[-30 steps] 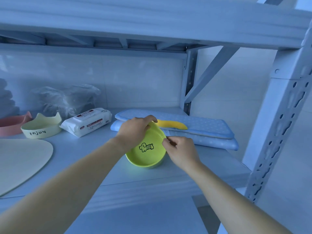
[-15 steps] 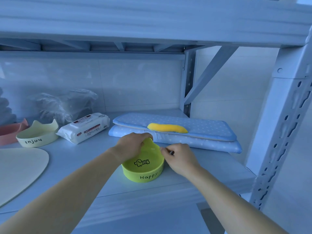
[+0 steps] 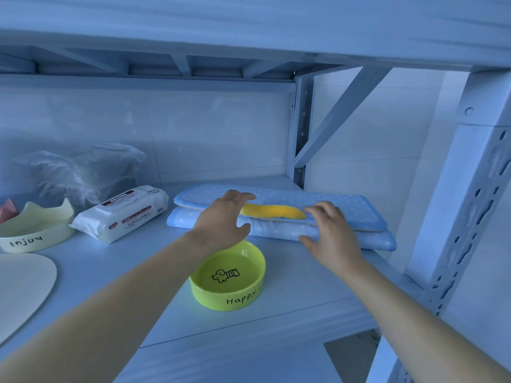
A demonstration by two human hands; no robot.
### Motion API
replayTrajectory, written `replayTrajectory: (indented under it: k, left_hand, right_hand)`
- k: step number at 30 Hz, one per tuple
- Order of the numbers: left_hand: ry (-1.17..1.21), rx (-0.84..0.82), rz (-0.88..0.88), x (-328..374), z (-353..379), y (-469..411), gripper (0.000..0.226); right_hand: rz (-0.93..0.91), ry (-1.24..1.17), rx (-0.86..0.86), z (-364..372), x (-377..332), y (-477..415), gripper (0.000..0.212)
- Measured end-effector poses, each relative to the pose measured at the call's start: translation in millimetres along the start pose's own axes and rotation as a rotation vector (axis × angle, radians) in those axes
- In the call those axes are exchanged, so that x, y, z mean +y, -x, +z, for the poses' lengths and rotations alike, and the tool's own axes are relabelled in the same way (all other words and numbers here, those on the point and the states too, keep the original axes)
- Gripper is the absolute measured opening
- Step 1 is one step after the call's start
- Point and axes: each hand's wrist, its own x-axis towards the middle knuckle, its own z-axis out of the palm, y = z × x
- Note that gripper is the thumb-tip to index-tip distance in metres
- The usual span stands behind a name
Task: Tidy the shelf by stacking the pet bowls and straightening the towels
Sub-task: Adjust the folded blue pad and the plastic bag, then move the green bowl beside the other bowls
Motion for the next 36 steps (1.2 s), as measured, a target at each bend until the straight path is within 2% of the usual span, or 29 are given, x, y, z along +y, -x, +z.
replayTrajectory:
  k: [3,5,11,15,17,21,25,28,32,36]
  left_hand:
    - [-0.054,-0.117,-0.016,6,8,-13,0.072]
    - [-0.112,-0.204,-0.018,8,15,-21,0.070]
    - [-0.239,-0.287,-0.020,8,25,-38,0.047]
    - [-0.270,-0.280,-0.014,4,25,-45,0.036]
    - [-0.266,-0.276,-0.016,3,26,-49,0.040]
    - [-0.222,-0.347,-0.045,5,23,-56,0.061]
    - [-0.249,-0.407,0.006,15,27,-59,0.066]
    - [-0.149,-0.443,0.055,26,33,-55,0.061]
    - [-0.098,-0.457,0.000,39,31,-46,0.047]
    - [-0.054,-0.382,-0.125,52,34,-39,0.032]
  right_hand:
    - [0.044,0.102,-0.120,3,14,-3,0.062]
    - [0.100,0.160,-0.184,5,23,-3,0.062]
    - [0.125,0.182,-0.183,0,30,-2,0.042]
    - [0.071,0.260,-0.216,-9,21,0,0.027]
    - [0.049,0.263,-0.224,-12,17,5,0.025]
    - [0.026,0.277,-0.225,-17,3,18,0.027]
    - [0.041,0.262,-0.239,-22,-9,23,0.025]
    - [0.154,0.060,-0.280,-35,2,18,0.040]
    - [0.375,0.111,-0.548,-49,22,22,0.067]
    - [0.382,0.127,-0.599,-48,17,25,0.073]
